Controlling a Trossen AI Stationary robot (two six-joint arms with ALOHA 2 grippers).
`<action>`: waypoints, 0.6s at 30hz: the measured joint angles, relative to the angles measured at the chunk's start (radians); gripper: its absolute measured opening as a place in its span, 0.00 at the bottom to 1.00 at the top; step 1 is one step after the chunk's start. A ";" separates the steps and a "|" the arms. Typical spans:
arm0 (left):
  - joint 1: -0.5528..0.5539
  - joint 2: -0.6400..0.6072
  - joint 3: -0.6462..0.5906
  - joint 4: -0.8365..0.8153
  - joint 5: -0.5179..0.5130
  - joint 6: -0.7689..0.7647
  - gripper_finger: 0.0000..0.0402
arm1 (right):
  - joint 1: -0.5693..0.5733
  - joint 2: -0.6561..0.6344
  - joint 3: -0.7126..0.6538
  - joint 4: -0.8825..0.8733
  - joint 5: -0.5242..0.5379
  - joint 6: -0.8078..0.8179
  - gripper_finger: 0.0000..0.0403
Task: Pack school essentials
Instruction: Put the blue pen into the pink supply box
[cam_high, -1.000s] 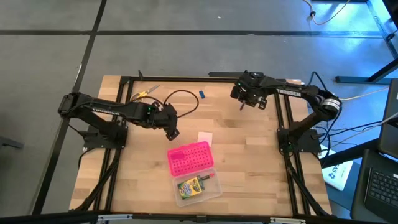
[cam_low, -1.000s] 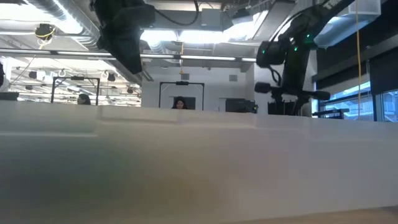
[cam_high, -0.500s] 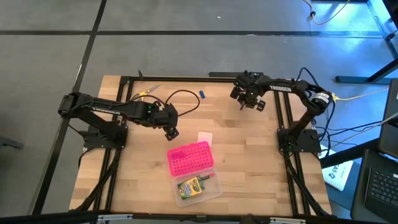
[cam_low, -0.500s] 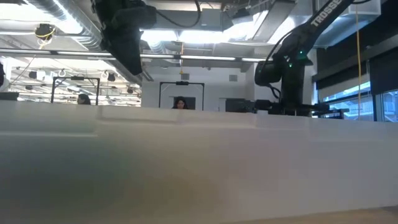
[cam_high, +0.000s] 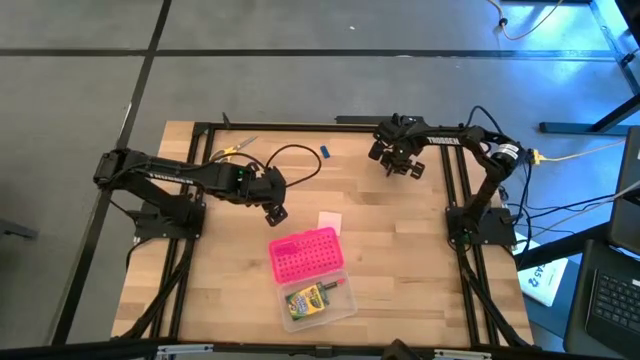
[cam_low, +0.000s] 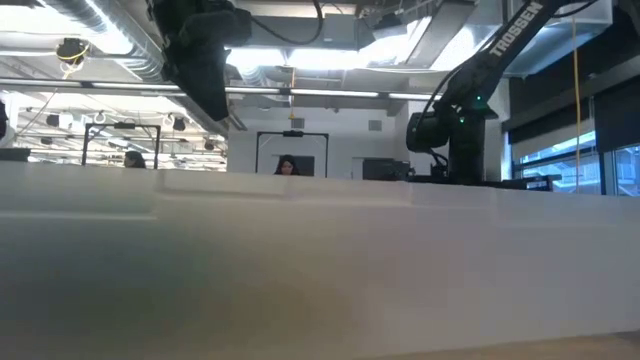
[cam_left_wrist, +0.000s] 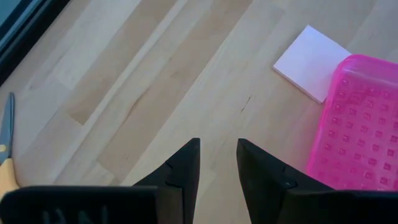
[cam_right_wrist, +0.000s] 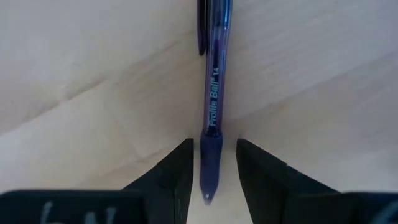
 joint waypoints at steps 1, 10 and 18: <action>0.000 0.000 0.000 0.000 0.000 0.000 0.25 | 0.000 0.005 0.000 0.000 0.000 -0.018 0.31; 0.000 0.000 0.000 0.000 0.000 0.001 0.25 | 0.000 0.025 0.004 0.004 -0.013 -0.081 0.30; 0.000 0.000 0.000 0.006 0.000 0.022 0.25 | 0.000 0.026 0.002 0.007 -0.011 -0.084 0.14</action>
